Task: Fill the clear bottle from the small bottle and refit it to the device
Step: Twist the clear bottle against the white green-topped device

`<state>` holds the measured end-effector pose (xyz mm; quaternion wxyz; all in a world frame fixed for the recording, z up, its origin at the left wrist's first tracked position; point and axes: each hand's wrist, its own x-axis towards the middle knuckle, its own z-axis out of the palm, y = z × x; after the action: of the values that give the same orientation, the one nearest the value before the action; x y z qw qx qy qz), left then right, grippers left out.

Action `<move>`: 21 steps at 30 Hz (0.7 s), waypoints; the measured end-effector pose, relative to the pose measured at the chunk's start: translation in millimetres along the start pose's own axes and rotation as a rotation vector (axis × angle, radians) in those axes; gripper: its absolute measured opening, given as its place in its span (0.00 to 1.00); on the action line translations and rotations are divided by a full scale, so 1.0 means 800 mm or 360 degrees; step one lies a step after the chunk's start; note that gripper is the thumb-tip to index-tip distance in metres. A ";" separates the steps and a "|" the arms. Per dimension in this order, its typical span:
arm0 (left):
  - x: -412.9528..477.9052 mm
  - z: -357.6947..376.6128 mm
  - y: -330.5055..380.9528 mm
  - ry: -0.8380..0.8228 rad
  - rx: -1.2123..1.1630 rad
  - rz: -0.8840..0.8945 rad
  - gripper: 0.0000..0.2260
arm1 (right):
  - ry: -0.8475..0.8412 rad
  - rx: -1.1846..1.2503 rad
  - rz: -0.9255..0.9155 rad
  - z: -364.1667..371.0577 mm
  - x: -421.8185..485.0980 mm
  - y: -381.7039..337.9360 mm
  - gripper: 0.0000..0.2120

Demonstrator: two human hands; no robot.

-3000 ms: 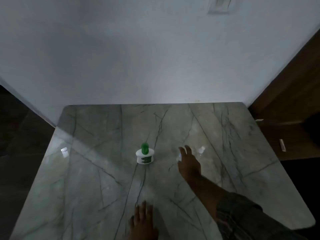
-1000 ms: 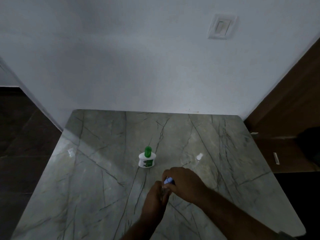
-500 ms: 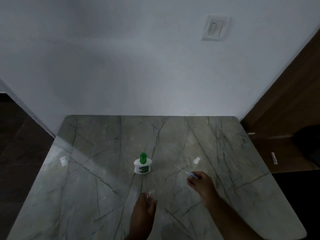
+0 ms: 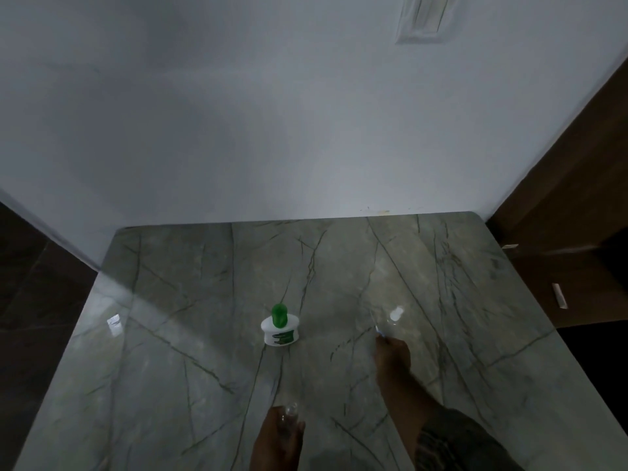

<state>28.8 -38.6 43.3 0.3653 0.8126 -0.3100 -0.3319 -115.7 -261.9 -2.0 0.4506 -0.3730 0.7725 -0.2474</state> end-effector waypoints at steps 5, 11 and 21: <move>0.001 0.001 0.000 -0.0001 -0.0057 0.0042 0.15 | 0.0141 -0.0064 0.0058 -0.006 0.007 0.007 0.19; 0.018 -0.003 0.015 0.0043 -0.0286 -0.0031 0.10 | 0.0020 0.0097 -0.0195 -0.001 -0.054 0.006 0.12; 0.058 -0.021 0.057 0.0036 -0.0463 -0.0068 0.08 | -0.1261 -0.0487 -0.1166 0.056 -0.155 -0.169 0.20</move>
<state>57.0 -91.3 74.2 0.4756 0.7611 -0.2372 -0.3719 10.4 -246.1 137.6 0.5317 -0.7425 0.3912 -0.1137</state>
